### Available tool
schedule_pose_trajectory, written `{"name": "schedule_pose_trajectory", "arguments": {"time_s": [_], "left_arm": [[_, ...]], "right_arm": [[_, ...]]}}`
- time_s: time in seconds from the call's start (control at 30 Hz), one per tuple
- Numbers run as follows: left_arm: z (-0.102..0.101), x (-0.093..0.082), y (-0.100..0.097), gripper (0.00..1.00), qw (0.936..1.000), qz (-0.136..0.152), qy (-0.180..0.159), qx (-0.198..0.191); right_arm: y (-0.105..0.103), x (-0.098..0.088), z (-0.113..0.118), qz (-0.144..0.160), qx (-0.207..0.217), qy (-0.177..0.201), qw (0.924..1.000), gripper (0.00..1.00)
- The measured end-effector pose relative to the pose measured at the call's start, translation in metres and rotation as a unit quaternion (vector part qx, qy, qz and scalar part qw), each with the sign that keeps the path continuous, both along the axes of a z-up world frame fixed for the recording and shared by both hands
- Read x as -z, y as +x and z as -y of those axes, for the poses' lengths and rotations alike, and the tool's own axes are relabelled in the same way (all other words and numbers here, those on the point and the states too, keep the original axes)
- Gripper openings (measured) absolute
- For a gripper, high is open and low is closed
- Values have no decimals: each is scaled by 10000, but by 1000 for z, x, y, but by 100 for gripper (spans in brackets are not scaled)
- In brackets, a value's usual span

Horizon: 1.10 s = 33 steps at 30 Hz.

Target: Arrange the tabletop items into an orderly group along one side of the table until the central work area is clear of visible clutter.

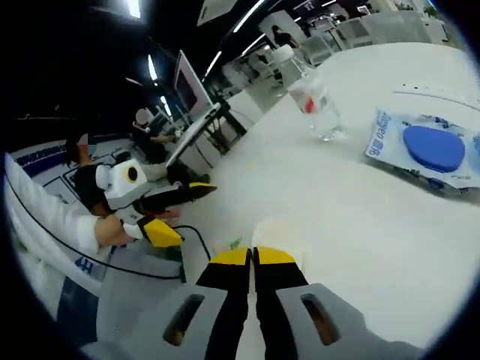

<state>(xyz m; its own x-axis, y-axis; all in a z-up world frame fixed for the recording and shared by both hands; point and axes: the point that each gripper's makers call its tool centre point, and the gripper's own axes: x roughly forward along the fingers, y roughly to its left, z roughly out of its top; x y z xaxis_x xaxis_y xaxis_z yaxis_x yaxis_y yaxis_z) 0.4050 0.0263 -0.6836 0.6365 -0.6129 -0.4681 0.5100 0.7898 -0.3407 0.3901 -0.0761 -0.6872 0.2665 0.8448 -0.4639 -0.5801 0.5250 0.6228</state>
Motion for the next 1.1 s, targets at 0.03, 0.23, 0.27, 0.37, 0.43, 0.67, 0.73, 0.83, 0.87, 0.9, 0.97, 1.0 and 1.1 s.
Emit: {"name": "schedule_pose_trajectory", "arguments": {"time_s": [0.03, 0.23, 0.27, 0.37, 0.43, 0.67, 0.73, 0.83, 0.87, 0.9, 0.97, 1.0, 1.1], "left_arm": [[-2, 0, -1, 92, 10000, -4, -11, -7], [-16, -2, -9, 91, 10000, 22, -2, 29], [-23, -1, -11, 91, 10000, 15, -24, -27], [-33, 1, -13, 91, 9998, -29, -85, -173], [-41, 3, -15, 90, 9994, -66, -132, -308], [-55, 6, -18, 90, 9983, -97, -221, -540], [-57, 4, -17, 90, 9977, -88, -284, -615], [-60, 2, -14, 90, 9969, -59, -344, -711], [-60, 2, -13, 90, 9966, -46, -367, -730], [-60, 1, -13, 90, 9965, -41, -386, -747], [-61, 0, -11, 90, 9960, -29, -419, -788], [-62, -1, -10, 90, 9954, -16, -463, -843], [-64, -1, -10, 90, 9946, -21, -509, -909]], "right_arm": [[0, -5, -2, -38, 5, 95, 9999, 0], [11, -26, 2, 127, 201, 254, 9994, 0], [19, -33, 6, 269, 270, 230, 9990, 0], [39, -45, 12, 526, 471, 142, 9974, 0], [56, -52, 17, 761, 589, 22, 9954, 0], [110, -66, 32, 1281, 989, -474, 9857, 0], [124, -70, 33, 1402, 1060, -560, 9828, 0], [146, -71, 32, 1721, 1004, -918, 9756, 0], [151, -71, 31, 1807, 967, -1013, 9735, 0], [155, -71, 29, 1848, 946, -1054, 9725, 0], [163, -70, 26, 1930, 905, -1164, 9701, 0], [171, -66, 24, 2047, 796, -1373, 9659, 0], [180, -58, 20, 2183, 643, -1672, 9593, 0]]}}
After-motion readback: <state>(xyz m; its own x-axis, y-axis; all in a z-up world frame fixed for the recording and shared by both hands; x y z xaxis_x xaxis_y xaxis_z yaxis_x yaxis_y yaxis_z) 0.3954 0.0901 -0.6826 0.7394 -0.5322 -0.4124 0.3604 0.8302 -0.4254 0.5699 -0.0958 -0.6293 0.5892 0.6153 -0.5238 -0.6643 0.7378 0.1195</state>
